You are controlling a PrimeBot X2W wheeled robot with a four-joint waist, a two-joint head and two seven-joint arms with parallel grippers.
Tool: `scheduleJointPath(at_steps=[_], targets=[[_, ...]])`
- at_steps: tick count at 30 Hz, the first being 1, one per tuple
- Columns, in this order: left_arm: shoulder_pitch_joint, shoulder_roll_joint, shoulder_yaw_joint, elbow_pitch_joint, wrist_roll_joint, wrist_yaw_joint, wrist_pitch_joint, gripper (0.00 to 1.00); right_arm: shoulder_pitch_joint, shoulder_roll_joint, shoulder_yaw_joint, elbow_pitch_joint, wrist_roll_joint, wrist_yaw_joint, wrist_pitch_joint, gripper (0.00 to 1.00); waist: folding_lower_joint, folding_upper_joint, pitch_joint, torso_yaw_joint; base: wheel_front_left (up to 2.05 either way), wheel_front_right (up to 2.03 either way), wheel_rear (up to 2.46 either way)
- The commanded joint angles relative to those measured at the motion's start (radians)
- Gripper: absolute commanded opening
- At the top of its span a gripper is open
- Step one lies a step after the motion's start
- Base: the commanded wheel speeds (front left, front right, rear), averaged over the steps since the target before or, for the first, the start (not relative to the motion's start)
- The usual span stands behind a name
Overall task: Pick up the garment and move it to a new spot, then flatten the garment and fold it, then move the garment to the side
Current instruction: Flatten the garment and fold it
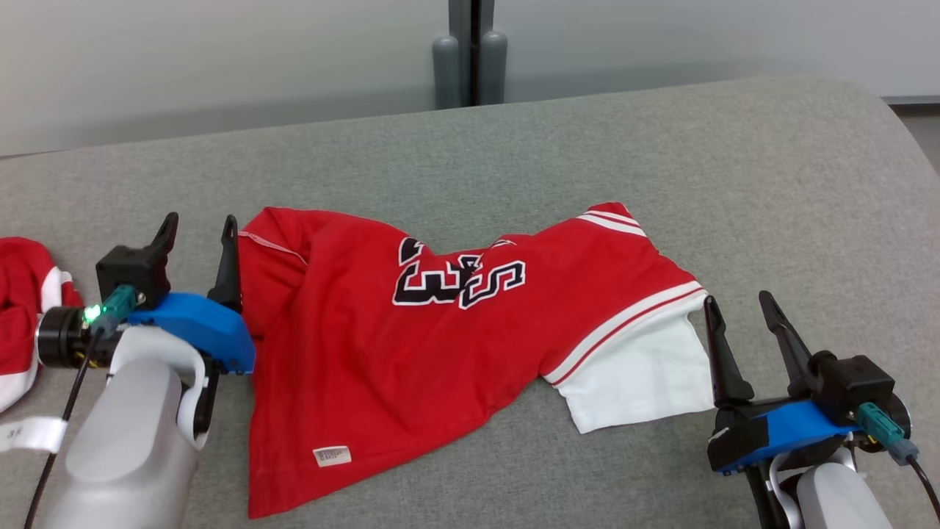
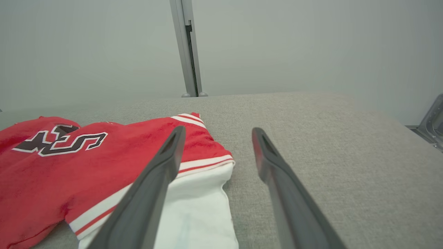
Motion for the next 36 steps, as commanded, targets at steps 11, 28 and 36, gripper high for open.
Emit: scheduleJointPath(at_steps=[11, 28, 36], targets=[[0.304, -0.047, 0.191, -0.359, 0.076, 0.05, -0.005, 1.0, 0.039, -0.001, 0.002, -0.027, 0.009, 0.001, -0.004, 1.0, -0.0001, 0.0, -0.074, 0.068, 0.0, 0.0, 0.0], [0.61, -0.151, 0.254, -0.591, 0.209, 0.014, -0.004, 1.0, 0.099, -0.001, 0.036, -0.047, 0.022, 0.001, -0.004, 1.0, -0.0001, 0.0, -0.181, 0.145, 0.0, 0.0, 0.0], [0.66, -0.164, 0.265, -0.59, 0.228, 0.011, -0.004, 1.0, 0.131, -0.001, 0.053, -0.058, 0.021, 0.001, 0.009, 1.0, -0.0001, 0.0, -0.187, 0.138, 0.0, 0.0, 0.0]])
